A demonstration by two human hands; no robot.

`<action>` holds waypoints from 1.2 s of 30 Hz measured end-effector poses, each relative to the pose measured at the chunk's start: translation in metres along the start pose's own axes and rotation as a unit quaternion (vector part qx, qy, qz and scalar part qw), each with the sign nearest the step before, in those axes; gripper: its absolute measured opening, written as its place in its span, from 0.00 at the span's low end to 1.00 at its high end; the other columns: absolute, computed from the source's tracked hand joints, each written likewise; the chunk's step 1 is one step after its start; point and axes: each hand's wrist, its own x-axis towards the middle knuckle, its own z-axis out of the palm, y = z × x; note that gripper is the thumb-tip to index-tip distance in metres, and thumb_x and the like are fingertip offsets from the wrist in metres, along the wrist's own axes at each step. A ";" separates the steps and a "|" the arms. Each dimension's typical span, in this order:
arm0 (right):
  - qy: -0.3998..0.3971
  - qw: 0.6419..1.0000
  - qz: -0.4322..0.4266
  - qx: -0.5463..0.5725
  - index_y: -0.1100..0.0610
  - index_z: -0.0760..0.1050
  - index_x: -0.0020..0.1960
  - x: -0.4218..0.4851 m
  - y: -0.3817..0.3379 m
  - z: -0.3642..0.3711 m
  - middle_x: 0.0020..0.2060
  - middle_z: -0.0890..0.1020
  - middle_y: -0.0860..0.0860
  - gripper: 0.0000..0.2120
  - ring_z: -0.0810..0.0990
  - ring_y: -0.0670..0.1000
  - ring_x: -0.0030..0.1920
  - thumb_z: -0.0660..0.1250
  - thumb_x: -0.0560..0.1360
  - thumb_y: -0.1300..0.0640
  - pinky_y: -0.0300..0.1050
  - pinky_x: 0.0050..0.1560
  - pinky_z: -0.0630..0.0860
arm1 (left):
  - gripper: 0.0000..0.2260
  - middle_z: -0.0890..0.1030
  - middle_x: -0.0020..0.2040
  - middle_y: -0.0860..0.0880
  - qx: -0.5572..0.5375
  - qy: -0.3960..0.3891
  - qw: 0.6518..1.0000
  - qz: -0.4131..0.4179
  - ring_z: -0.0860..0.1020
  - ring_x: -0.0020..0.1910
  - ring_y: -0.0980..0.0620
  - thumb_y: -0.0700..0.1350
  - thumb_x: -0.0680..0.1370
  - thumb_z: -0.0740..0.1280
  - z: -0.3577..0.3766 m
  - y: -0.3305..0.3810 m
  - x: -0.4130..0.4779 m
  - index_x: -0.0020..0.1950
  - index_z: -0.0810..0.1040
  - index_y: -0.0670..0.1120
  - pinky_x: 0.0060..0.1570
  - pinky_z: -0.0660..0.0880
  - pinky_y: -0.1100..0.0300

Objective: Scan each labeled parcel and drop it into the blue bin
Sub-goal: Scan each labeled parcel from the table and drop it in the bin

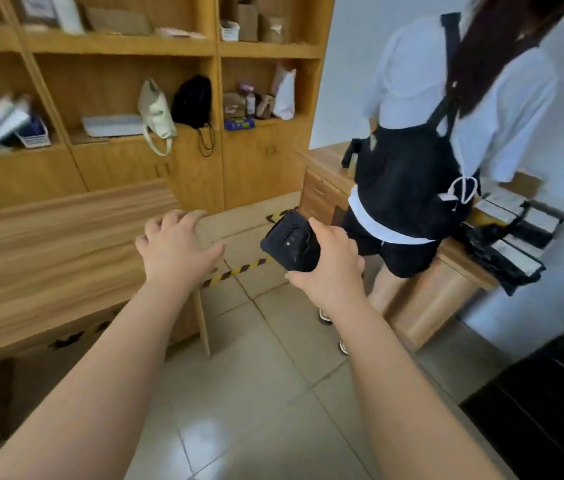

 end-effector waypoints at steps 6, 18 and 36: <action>-0.017 0.998 -0.046 0.045 0.43 0.63 0.73 0.076 -0.116 0.099 0.64 0.71 0.49 0.41 0.67 0.57 0.66 0.78 0.65 0.47 0.60 0.65 0.66 | 0.29 0.69 0.72 0.47 0.048 0.049 0.996 -0.064 0.61 0.72 0.38 0.63 0.75 0.67 -0.049 -0.127 0.074 0.74 0.69 0.57 0.69 0.59 0.40; -0.109 0.986 -0.067 0.111 0.44 0.71 0.64 0.189 -0.219 0.211 0.54 0.72 0.46 0.30 0.70 0.55 0.63 0.79 0.66 0.47 0.60 0.62 0.70 | 0.28 0.69 0.73 0.49 0.112 0.043 0.989 -0.085 0.63 0.71 0.41 0.63 0.75 0.66 -0.052 -0.234 0.202 0.74 0.68 0.57 0.68 0.60 0.41; -0.266 0.963 -0.003 0.044 0.50 0.71 0.60 0.504 -0.241 0.415 0.53 0.76 0.51 0.30 0.78 0.56 0.52 0.76 0.63 0.40 0.53 0.51 0.78 | 0.29 0.69 0.73 0.50 0.111 -0.053 0.974 -0.191 0.61 0.72 0.42 0.62 0.75 0.66 0.125 -0.308 0.470 0.75 0.66 0.58 0.69 0.58 0.43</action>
